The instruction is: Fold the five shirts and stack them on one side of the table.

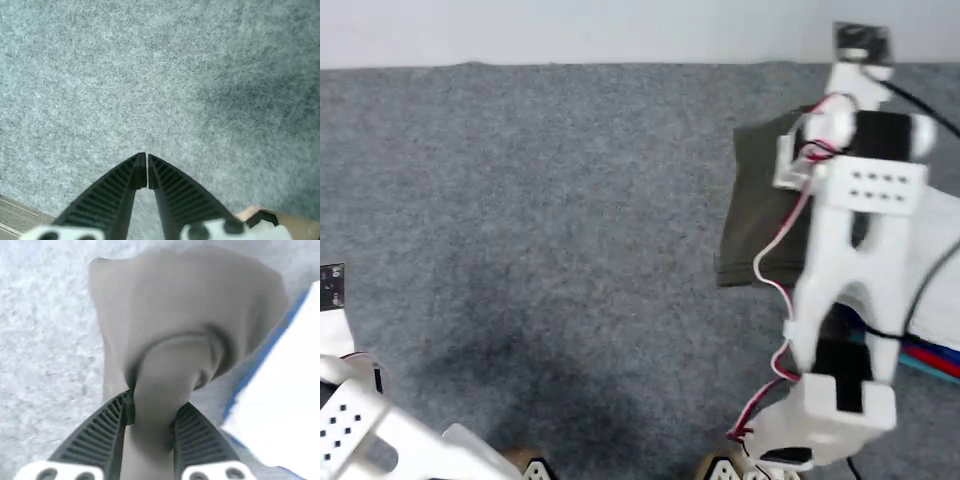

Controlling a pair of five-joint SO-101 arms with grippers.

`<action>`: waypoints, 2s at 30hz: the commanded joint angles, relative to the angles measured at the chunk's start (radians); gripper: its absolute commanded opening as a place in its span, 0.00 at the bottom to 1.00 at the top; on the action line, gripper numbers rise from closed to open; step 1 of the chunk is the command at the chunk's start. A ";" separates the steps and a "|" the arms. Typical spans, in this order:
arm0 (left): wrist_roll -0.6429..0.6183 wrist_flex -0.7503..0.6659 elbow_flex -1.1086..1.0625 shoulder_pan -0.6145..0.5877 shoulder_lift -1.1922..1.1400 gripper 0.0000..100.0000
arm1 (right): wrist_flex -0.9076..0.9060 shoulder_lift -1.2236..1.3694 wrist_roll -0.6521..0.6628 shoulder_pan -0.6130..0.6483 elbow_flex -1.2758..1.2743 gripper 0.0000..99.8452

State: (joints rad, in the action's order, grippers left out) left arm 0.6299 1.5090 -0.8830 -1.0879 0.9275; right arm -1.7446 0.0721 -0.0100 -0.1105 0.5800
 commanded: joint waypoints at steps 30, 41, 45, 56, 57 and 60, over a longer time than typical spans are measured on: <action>0.064 -0.055 0.005 0.008 0.008 0.02 | 0.297 0.255 0.354 -0.621 0.051 0.30; 0.064 -0.055 0.005 0.008 0.008 0.02 | 0.191 0.096 0.358 -0.492 0.089 0.24; 0.064 -0.055 0.005 0.008 0.008 0.02 | 0.160 0.137 0.358 -0.478 0.089 0.00; 0.064 -0.048 0.005 0.006 0.008 0.02 | -0.050 0.320 0.454 -0.601 0.087 0.01; 0.064 -0.048 0.005 0.006 0.009 0.02 | -0.051 0.335 0.499 -0.618 0.087 0.01; 0.064 -0.048 0.004 0.006 0.009 0.02 | -0.044 0.381 0.592 -0.685 0.087 0.01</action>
State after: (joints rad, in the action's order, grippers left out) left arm 0.6805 1.4722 -0.8830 -1.0879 0.9275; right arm -1.7538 0.4404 0.5025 -0.7334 0.6214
